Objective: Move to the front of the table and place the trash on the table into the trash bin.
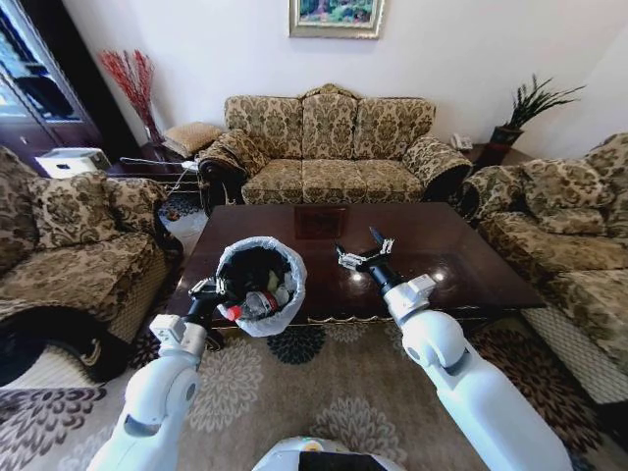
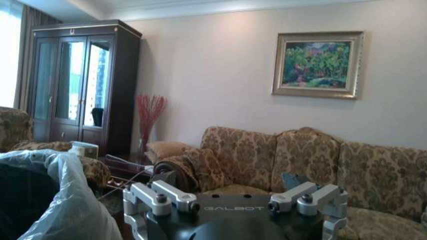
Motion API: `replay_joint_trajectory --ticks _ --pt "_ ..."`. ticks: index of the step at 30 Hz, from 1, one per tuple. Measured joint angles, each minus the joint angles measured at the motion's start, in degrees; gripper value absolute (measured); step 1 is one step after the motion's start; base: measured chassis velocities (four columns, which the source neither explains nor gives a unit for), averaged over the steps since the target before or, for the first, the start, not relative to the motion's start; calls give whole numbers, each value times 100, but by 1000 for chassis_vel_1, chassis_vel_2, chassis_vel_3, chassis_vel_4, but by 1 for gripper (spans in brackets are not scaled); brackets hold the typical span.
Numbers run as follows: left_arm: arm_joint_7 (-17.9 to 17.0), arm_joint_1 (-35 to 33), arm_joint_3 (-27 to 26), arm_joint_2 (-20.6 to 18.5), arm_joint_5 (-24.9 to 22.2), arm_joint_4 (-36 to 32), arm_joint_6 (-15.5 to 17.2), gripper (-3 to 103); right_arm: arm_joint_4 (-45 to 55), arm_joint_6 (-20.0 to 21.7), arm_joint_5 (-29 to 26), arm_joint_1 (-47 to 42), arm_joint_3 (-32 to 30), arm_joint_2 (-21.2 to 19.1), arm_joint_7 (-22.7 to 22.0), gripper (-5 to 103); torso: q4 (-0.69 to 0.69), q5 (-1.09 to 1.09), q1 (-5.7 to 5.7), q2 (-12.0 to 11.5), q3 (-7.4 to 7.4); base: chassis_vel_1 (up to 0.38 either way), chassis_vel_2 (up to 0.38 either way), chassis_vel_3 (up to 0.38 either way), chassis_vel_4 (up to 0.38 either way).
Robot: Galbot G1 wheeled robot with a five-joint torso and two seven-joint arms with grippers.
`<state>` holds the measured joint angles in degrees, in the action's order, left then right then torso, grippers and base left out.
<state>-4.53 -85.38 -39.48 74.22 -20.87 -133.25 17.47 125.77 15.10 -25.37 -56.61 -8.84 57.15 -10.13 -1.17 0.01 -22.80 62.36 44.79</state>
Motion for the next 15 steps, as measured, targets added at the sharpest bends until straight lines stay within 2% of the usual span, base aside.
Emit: replay_joint_trajectory --ticks 15 --pt "5 0 1 0 0 0 2 3 2 0 3 0 1 0 0 100 -1 -1 0 0 0 0 0 0 0"
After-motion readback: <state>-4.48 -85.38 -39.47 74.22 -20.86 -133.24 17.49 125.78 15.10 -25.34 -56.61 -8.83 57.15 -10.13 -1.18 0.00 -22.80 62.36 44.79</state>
